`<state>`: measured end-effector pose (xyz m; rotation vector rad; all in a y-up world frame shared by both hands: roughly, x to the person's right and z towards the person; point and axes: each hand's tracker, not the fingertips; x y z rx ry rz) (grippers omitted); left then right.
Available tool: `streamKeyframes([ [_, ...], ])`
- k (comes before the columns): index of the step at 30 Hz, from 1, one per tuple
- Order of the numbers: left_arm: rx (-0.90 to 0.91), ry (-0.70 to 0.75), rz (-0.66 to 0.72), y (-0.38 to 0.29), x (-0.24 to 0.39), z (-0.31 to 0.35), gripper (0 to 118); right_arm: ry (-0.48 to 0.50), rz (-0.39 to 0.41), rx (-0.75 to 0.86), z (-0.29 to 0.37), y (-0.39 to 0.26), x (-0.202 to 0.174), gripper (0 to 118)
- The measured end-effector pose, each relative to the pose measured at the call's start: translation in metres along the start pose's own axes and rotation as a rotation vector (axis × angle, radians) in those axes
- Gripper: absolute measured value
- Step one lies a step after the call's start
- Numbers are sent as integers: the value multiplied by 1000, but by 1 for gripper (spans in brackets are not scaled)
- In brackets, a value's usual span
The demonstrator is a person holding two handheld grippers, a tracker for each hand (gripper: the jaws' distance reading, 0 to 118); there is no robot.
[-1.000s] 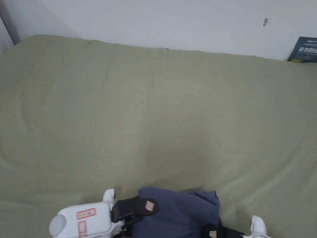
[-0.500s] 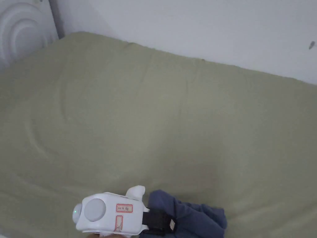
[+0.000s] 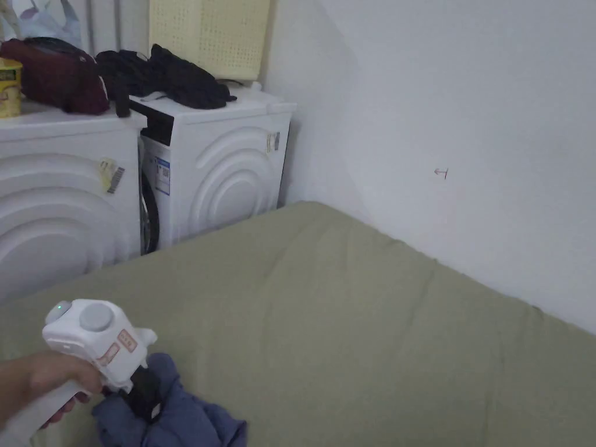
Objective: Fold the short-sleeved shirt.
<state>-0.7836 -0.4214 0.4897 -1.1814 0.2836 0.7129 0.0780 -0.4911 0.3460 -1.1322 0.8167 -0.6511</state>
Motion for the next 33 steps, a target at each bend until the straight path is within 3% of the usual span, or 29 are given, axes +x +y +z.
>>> streamKeyframes([
  [3,4,-63,28,-8,2,-6,32,-5,-19,16,4,1,-7,0],
  [6,36,-87,14,-18,-2,5,101,-34,-25,35,7,4,-11,0],
  [7,62,-130,17,-23,-4,16,117,-31,-26,35,8,5,-10,0],
  [13,207,-105,89,-50,-27,95,118,1,15,25,14,9,-20,0],
  [15,191,-31,89,-63,-26,110,113,15,26,30,15,10,-22,0],
  [16,194,27,94,-70,-22,116,97,23,33,33,17,10,-24,0],
  [17,219,91,100,-77,-18,121,66,34,43,35,19,10,-28,0],
  [18,255,121,96,-83,-11,126,24,43,53,36,21,10,-31,0],
  [19,319,162,53,-91,5,133,6,53,64,39,24,9,-35,0],
  [22,483,171,-16,-120,74,153,6,28,130,43,32,10,-52,0],
  [24,621,171,-109,-145,142,159,5,-97,240,54,38,18,-71,0],
  [26,823,264,-262,-182,213,162,5,-301,365,98,44,30,-96,0],
  [28,1018,138,-287,-225,284,167,5,-445,484,211,56,44,-125,0],
  [29,1092,74,-304,-244,312,169,5,-451,544,279,68,50,-142,0],
  [33,1304,56,-445,-299,404,178,5,-463,723,587,130,59,-218,0],
])
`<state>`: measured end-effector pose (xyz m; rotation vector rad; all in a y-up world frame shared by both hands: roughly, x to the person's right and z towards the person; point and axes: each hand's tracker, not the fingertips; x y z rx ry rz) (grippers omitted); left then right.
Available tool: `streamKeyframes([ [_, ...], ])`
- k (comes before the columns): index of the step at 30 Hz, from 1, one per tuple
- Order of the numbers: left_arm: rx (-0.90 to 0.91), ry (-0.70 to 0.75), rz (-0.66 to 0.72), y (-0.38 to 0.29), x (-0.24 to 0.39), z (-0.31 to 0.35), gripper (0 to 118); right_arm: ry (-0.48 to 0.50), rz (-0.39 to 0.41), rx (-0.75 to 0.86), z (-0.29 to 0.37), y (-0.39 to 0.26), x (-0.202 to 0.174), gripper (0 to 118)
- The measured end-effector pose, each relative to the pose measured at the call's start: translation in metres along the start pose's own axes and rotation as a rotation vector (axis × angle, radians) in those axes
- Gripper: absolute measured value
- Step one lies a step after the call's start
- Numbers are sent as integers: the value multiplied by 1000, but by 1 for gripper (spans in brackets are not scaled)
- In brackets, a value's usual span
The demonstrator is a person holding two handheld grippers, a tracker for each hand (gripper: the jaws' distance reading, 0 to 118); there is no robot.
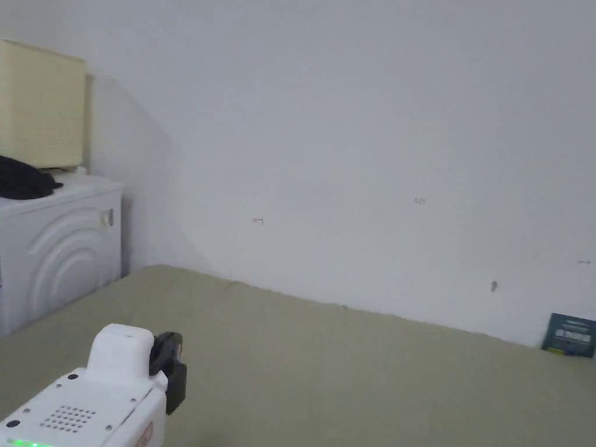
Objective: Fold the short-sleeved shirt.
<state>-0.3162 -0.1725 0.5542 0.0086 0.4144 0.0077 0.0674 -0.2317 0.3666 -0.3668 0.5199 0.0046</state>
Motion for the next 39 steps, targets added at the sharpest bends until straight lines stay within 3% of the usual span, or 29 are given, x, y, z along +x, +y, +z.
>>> streamKeyframes([
  [1,18,11,-1,9,23,7,5,-10,9,98,20,19,-4,0],
  [3,13,-103,-13,25,50,12,5,-29,24,237,54,46,-8,0],
  [5,40,-97,-84,35,79,21,5,-44,81,323,82,67,-14,0],
  [7,101,-99,-56,37,89,38,5,-105,123,363,102,78,-18,0],
  [9,90,-173,-39,42,97,44,5,-78,121,376,116,78,-19,0],
  [12,84,-156,-85,45,103,45,5,-95,116,394,118,75,-21,0],
  [17,63,-192,-51,47,110,37,5,-104,69,380,109,75,-18,0],
  [27,32,-171,-63,42,113,31,5,-104,102,378,107,71,-23,1],
  [30,40,-166,-55,42,111,31,6,-103,102,375,107,73,-23,19],
  [32,40,-169,-52,42,110,32,13,-104,105,366,106,73,-24,35],
  [33,39,-170,-51,42,110,32,21,-104,108,364,105,73,-24,41],
  [36,36,-171,-59,40,112,33,72,-106,115,363,104,73,-27,59],
  [39,34,-186,-57,37,114,33,87,-116,113,368,104,72,-30,92],
])
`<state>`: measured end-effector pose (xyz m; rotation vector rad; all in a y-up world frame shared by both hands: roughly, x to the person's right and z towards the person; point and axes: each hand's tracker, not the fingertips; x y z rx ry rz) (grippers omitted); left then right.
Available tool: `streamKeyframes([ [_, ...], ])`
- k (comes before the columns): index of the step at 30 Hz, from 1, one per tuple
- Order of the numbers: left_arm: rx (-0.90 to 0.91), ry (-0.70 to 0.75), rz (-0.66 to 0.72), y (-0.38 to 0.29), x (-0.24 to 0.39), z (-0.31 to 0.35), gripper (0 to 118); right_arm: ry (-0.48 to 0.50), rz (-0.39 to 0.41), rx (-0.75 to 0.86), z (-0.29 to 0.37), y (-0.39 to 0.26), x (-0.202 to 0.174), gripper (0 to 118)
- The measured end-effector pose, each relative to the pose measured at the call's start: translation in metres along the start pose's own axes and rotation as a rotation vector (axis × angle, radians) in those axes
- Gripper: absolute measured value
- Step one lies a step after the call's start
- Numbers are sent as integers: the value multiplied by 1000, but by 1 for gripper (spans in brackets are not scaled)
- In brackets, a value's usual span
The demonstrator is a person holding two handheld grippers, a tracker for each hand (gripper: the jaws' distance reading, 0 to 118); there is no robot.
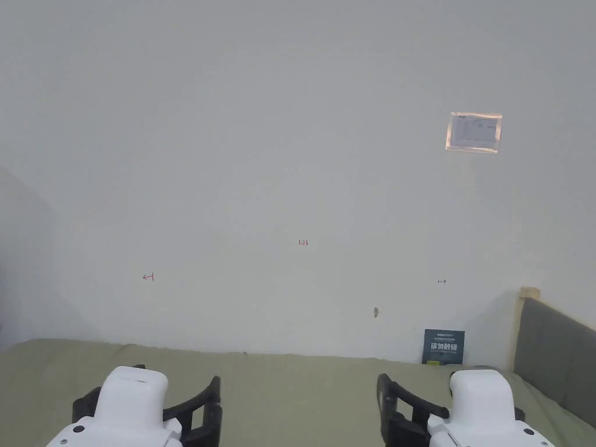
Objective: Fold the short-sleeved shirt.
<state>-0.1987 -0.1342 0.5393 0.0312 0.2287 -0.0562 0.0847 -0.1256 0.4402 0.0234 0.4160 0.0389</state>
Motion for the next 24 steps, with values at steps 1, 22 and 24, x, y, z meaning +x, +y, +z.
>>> streamKeyframes([
  [1,-5,-1,1,0,1,-1,103,-2,-4,1,0,0,0,103],
  [22,-6,21,17,-3,-3,-2,118,135,-148,-94,-3,25,-6,115],
  [24,-5,23,16,-3,-3,-2,118,107,-158,-89,-1,27,-7,115],
])
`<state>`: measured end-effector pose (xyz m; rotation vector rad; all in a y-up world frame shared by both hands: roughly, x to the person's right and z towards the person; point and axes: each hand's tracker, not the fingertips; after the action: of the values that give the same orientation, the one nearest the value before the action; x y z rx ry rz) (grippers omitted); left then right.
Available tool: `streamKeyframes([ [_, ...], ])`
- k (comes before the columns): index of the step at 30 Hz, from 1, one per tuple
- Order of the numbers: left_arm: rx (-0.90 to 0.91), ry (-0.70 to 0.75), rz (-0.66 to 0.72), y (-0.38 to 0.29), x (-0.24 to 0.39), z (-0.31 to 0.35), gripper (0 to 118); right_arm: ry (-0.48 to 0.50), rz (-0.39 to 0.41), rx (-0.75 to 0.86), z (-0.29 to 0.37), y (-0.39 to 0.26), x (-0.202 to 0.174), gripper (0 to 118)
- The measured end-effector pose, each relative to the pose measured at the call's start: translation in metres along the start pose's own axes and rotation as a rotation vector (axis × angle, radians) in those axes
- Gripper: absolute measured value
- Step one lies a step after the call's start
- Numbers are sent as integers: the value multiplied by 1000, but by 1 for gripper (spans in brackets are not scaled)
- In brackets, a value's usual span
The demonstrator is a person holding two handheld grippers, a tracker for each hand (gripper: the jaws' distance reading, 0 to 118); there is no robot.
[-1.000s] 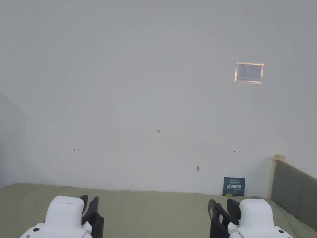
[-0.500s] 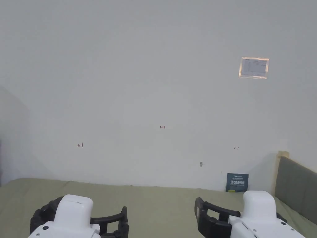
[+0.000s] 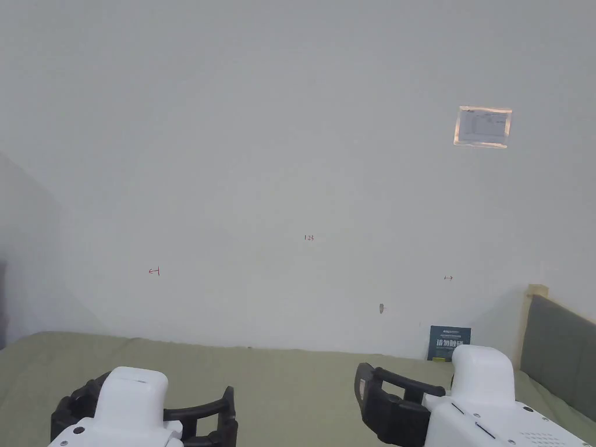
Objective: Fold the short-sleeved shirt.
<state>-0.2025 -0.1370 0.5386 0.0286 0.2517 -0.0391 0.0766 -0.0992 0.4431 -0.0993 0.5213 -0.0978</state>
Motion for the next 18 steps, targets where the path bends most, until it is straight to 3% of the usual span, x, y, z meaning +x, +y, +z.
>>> streamKeyframes([
  [5,-2,2,9,-1,-1,0,118,-51,27,28,4,-1,-4,115],
  [11,-3,3,10,-3,-2,-1,118,-32,-9,31,7,1,0,115],
  [18,-5,-1,8,-3,0,-2,118,-77,-1,66,6,-2,1,115],
])
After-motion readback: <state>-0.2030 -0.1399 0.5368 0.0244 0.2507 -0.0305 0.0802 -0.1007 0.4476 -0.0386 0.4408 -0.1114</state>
